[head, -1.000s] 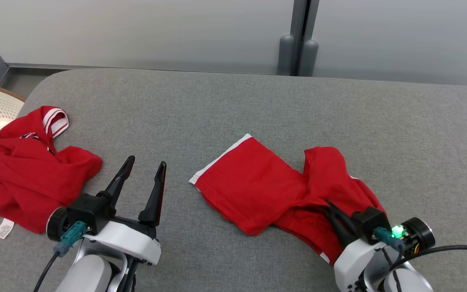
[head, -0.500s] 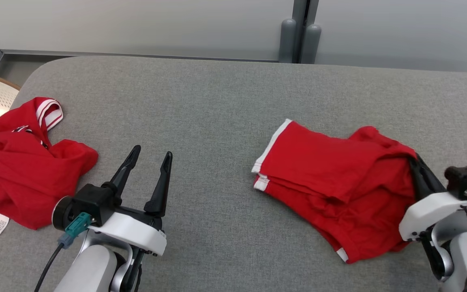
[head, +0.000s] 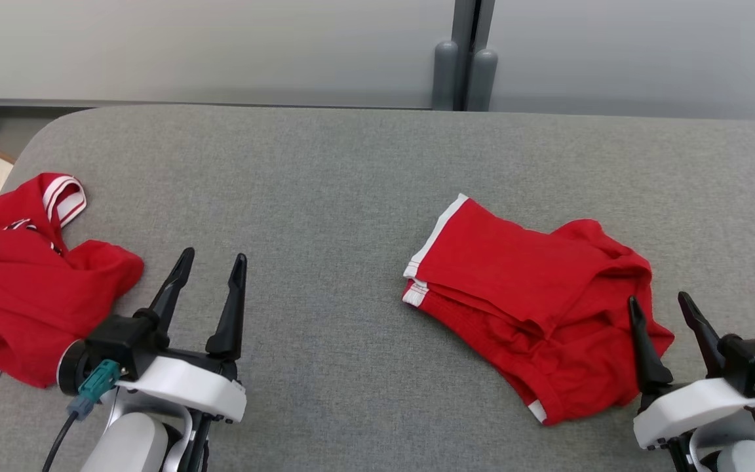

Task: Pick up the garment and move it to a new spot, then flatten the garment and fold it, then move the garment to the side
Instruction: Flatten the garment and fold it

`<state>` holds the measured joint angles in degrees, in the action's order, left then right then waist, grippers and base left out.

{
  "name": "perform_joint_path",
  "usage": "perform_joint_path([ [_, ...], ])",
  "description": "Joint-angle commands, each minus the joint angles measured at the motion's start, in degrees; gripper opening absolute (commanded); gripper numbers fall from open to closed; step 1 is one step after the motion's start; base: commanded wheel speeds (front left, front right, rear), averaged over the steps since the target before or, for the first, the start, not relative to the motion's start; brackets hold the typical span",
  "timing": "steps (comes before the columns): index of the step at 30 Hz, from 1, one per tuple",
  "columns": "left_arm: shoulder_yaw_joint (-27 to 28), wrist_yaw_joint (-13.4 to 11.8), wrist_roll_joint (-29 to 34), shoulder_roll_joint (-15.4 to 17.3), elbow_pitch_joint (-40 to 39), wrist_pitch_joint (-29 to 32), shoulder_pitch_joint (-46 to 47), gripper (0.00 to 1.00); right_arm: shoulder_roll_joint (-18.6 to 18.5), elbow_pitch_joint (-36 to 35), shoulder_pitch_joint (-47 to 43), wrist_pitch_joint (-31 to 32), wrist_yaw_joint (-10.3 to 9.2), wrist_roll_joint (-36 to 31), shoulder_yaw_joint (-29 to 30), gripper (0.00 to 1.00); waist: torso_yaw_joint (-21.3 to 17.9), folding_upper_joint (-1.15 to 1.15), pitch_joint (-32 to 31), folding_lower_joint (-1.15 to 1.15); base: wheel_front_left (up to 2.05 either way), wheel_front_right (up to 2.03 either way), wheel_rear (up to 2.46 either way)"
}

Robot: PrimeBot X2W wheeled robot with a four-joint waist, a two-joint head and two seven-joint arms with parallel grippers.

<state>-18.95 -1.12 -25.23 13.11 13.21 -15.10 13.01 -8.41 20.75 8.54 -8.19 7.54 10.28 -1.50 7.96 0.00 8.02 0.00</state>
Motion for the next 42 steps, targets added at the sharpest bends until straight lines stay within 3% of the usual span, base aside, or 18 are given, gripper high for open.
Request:
perform_joint_path([
  [1,0.84,-0.45,0.33,0.40,-0.30,-0.05,-1.15,1.00,-0.26,-2.91,-1.97,-0.34,-0.11,-0.19,-0.23,1.00,-1.22,0.00,-1.55,0.00,0.00,0.00,0.00],
  [8,2.70,-1.49,0.12,1.07,-0.56,-0.03,-5.86,1.00,0.60,-16.31,-8.18,3.07,-0.10,-1.53,-0.85,1.00,-3.83,0.00,-5.93,0.00,0.00,0.00,0.00],
  [14,2.78,-2.58,-0.20,1.09,-0.97,0.06,-9.39,1.00,2.07,-22.52,-12.59,6.85,-0.10,-1.52,0.00,1.00,-5.11,0.00,-8.32,0.00,0.00,0.00,0.00],
  [31,1.99,-3.24,-0.79,1.32,-2.60,1.02,-9.90,1.00,3.13,-25.12,-14.39,9.24,-0.10,-1.91,-0.22,1.00,-5.51,0.00,-7.66,0.00,0.00,0.00,0.00],
  [36,-0.27,-2.06,0.07,0.69,-2.48,2.15,-7.61,1.00,3.08,-25.19,-13.69,9.36,-0.10,-1.73,-0.57,1.00,-5.55,0.00,-6.84,0.00,0.00,0.00,0.00],
  [42,-6.93,2.22,0.49,-3.59,0.17,5.30,-2.90,1.00,2.45,-24.73,-11.84,9.48,-0.10,-2.37,-1.85,1.00,-6.83,0.00,-4.28,0.00,0.00,0.00,0.00],
])
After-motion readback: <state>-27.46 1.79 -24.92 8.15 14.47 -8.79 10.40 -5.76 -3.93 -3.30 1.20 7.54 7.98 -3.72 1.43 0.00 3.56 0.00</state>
